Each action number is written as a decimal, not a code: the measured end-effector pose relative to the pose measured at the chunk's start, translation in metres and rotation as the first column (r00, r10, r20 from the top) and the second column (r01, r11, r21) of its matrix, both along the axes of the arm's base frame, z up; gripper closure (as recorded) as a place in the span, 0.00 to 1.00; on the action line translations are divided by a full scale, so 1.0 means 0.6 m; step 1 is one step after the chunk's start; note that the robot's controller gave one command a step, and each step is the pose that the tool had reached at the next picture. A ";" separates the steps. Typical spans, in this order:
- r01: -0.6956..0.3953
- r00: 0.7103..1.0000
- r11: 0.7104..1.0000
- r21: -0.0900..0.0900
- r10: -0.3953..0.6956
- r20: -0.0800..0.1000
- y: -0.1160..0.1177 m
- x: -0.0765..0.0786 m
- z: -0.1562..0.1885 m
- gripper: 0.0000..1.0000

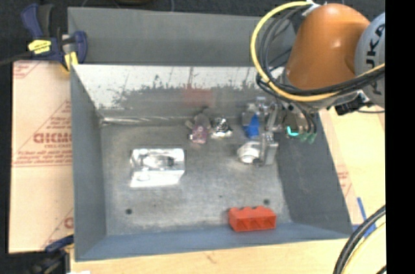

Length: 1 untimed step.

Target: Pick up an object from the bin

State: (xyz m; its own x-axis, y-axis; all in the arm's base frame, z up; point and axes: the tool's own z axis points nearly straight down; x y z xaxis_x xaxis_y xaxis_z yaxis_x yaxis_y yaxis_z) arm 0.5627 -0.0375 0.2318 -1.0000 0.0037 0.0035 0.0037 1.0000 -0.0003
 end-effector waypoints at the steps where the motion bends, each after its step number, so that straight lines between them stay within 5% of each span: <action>1: 0.039 0.999 0.999 0.003 -0.039 0.005 0.099 0.108 -0.165 0.00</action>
Offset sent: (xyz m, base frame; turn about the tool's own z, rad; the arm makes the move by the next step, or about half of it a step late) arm 0.0635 0.0569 -0.0950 0.0449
